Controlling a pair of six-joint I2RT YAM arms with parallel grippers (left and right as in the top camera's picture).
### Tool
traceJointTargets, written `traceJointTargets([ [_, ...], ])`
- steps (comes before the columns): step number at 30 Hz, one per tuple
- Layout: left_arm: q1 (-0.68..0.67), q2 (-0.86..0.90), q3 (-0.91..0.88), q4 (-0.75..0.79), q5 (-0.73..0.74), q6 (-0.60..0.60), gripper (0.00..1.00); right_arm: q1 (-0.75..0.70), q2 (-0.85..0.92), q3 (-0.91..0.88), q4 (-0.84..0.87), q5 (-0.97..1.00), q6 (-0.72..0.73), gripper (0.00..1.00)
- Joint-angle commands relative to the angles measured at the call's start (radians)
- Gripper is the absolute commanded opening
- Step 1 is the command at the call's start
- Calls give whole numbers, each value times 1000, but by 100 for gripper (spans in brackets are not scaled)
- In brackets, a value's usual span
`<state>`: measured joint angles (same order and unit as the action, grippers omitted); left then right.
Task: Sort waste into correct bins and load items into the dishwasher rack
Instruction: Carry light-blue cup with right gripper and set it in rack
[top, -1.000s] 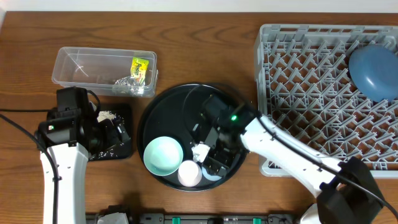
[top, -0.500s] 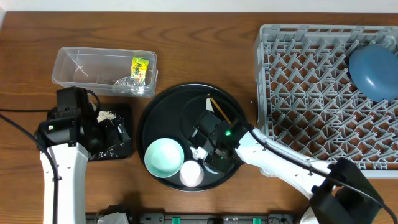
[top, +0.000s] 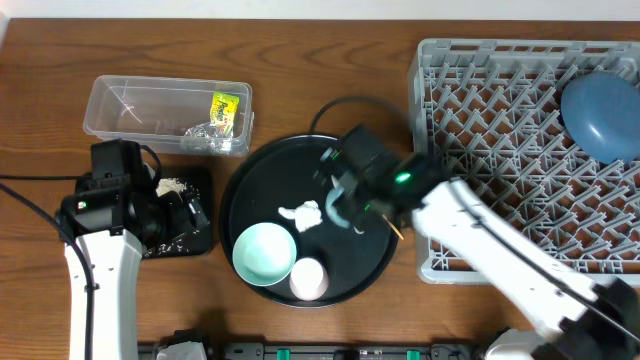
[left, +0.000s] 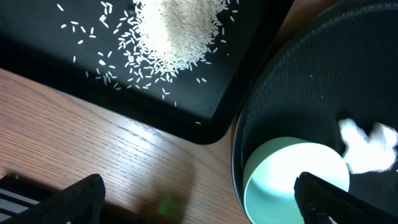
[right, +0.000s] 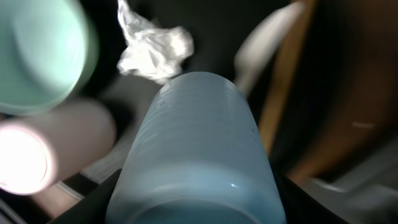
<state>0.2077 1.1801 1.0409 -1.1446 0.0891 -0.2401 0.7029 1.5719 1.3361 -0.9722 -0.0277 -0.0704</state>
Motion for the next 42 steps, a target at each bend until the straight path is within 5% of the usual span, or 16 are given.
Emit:
traceJointTargets([
  [1, 5, -3, 10, -2, -19, -12, 98, -130, -72, 44, -26, 24, 82, 54],
  [12, 5, -3, 10, -2, -19, -13, 98, -729, -180, 44, -147, 86, 174, 53],
  [22, 5, -3, 10, 1, -19, -12, 98, -1192, -130, 43, -23, 126, 110, 43],
  [42, 5, -3, 10, 1, -19, -13, 98, -1392, 122, 43, 128, 136, 98, 43],
])
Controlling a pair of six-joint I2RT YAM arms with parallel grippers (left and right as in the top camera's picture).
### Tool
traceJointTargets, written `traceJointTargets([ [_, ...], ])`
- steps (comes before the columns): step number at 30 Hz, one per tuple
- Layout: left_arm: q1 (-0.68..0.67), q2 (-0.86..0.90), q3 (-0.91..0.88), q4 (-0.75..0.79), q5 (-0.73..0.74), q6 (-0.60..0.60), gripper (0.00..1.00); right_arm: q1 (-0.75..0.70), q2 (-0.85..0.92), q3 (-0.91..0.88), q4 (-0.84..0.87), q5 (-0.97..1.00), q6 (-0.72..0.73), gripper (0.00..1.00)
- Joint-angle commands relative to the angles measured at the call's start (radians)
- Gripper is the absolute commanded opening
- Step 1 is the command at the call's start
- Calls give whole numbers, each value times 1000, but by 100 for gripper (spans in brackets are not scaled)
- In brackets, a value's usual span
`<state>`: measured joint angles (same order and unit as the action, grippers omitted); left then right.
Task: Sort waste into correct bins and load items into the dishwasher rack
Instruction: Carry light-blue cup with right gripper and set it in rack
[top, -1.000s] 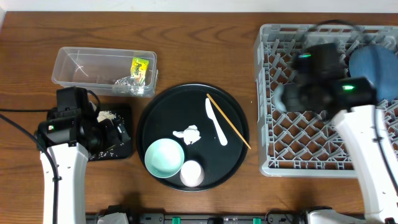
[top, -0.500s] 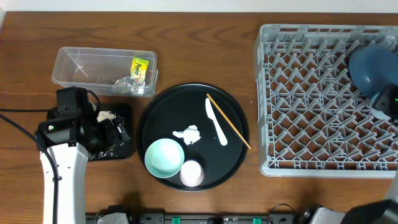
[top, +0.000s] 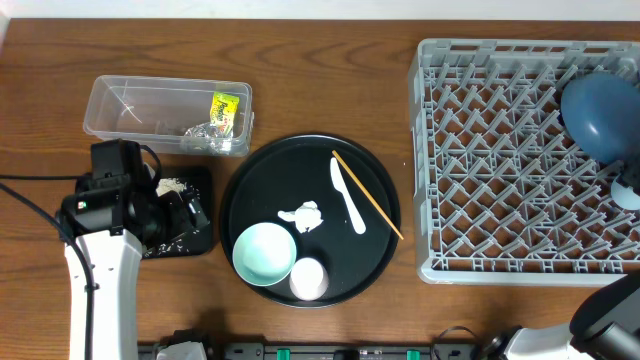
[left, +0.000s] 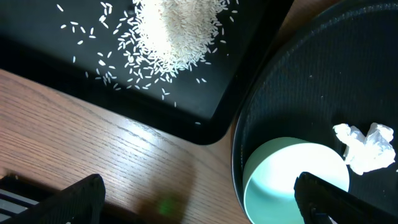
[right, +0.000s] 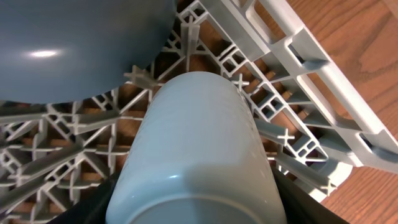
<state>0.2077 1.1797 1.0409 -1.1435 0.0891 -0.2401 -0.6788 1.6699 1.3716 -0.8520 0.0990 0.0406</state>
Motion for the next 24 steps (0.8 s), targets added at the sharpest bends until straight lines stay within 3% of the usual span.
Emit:
traceJointTargets([
  [1, 5, -3, 10, 0, -19, -13, 98, -10, 32, 7, 11, 10, -13, 43],
  [4, 5, -3, 10, 0, -19, -12, 98, -10, 56, 7, 15, 9, -13, 45],
  [6, 5, -3, 10, 0, -19, -13, 98, -9, 65, 7, 15, 1, -13, 52],
  [9, 5, -3, 10, 0, -19, -13, 98, -8, 63, 8, 10, -26, -13, 93],
  [10, 5, -3, 10, 0, -19, -13, 98, -8, 57, 8, 6, -35, -13, 97],
  [15, 5, -3, 10, 0, -19, -12, 98, 0, -22, 57, -16, -149, -42, 99],
  [18, 5, -3, 10, -1, -19, -12, 98, 35, -92, 112, -50, -283, -79, 95],
  [24, 5, -3, 10, 1, -19, -12, 98, 267, -202, 132, -152, -510, -158, 92],
])
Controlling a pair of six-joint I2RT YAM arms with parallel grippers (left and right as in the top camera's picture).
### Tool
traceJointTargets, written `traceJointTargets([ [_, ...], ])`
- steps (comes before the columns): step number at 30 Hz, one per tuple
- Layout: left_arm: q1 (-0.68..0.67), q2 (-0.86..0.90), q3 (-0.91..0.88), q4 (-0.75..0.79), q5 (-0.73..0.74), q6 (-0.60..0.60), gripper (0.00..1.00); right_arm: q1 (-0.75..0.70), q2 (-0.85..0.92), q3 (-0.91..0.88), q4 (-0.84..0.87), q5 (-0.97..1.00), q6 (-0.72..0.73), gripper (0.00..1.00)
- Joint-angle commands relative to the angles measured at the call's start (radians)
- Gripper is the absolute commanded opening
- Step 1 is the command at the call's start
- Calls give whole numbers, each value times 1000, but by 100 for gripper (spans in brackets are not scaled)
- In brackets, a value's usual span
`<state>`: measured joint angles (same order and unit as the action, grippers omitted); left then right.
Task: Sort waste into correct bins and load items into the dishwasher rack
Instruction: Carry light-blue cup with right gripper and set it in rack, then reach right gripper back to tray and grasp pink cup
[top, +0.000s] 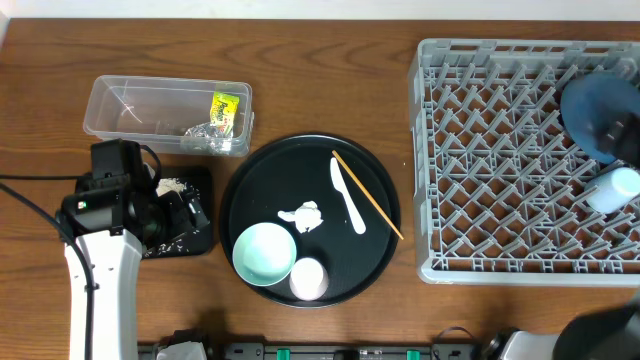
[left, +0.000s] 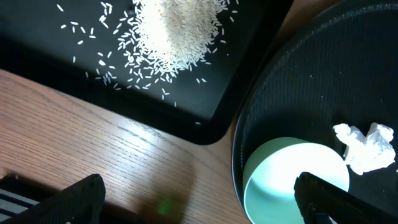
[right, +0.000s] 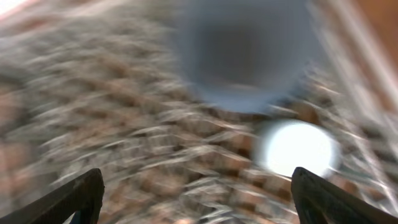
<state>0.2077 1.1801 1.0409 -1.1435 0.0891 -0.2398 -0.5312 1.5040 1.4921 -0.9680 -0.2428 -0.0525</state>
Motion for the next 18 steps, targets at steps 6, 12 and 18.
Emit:
traceJointTargets([
  [6, 5, -3, 10, 8, -19, -13, 98, 539, -37, -15, -138, -173, -128, 96],
  [12, 5, -3, 10, 15, -19, -13, 98, 944, 13, -43, -135, -74, -129, 99],
  [18, 5, -3, 10, 15, -19, -13, 98, 1204, 115, -43, -129, -34, -129, 99],
])
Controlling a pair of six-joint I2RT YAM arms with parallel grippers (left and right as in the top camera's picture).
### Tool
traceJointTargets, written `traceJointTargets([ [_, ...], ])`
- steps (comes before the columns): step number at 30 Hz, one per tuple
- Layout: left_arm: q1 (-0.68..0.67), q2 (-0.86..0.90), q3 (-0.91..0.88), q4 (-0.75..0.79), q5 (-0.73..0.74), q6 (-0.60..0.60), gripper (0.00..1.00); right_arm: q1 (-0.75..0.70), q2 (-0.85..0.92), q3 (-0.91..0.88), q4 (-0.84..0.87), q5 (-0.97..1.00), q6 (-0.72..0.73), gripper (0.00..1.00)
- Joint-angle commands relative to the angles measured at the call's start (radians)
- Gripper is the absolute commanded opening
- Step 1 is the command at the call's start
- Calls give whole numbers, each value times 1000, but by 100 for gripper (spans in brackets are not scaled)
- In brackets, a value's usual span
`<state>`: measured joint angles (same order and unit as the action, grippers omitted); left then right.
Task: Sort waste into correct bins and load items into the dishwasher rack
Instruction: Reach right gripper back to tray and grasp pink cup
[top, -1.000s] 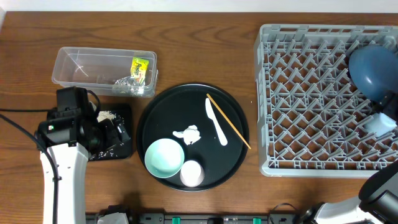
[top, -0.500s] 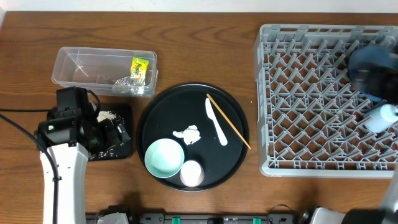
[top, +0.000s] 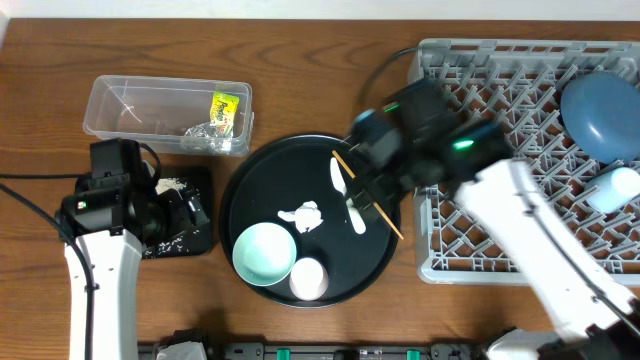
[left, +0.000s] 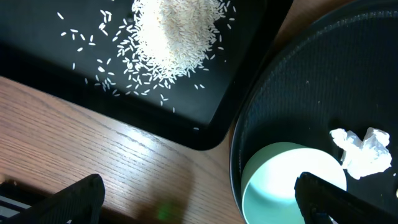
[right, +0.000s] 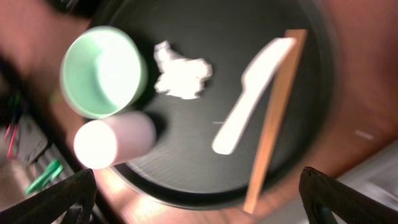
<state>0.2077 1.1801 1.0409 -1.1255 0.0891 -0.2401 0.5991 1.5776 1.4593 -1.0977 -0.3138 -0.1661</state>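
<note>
The round black tray (top: 245, 180) holds a mint bowl (top: 264, 252), a pink cup (top: 308, 279), a crumpled tissue (top: 302, 214), a white plastic knife (top: 348, 200) and a wooden chopstick (top: 372, 200). My right gripper (top: 356, 186) hangs open and empty over the tray's right side, above the knife (right: 249, 93) and chopstick (right: 273, 118). The right wrist view also shows the bowl (right: 102, 71), cup (right: 115, 140) and tissue (right: 181, 78). The grey rack (top: 430, 200) holds a blue bowl (top: 600, 115) and a light blue cup (top: 612, 190). My left gripper (top: 190, 212) is open over the table beside the rice (left: 174, 34).
A black square tray (top: 195, 240) with spilled rice lies at the left under my left arm. A clear plastic bin (top: 130, 100) with wrappers inside stands behind it. The rack fills the right side of the table. The left wrist view shows the mint bowl (left: 292, 180) and tissue (left: 364, 149).
My right gripper was open over the rack's far right by the blue bowl and the light blue cup. Now it is open over the round tray's right side. The left wrist view shifted slightly.
My right gripper was shut on the light blue cup above the round tray. Then it held the cup over the rack next to the blue bowl. Then the cup lay in the rack and the gripper was open. Now the gripper is back over the tray, empty.
</note>
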Motion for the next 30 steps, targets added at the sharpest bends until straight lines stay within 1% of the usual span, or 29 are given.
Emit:
traceJointTargets([
  [1, 5, -3, 10, -3, -19, -12, 98, 101, 59, -10, 1, 37, -15, 99],
  [8, 5, -3, 10, -3, -19, -12, 99, 261, 144, -10, 2, 37, -10, 99],
  [13, 5, -3, 10, -3, -19, -12, 98, 325, 170, -15, 2, 37, -6, 99],
  [19, 5, -3, 10, -3, -19, -12, 98, 365, 175, -53, 18, 37, -6, 99],
  [30, 5, -3, 10, -3, -19, -12, 98, 402, 175, -170, 149, 37, 4, 99],
])
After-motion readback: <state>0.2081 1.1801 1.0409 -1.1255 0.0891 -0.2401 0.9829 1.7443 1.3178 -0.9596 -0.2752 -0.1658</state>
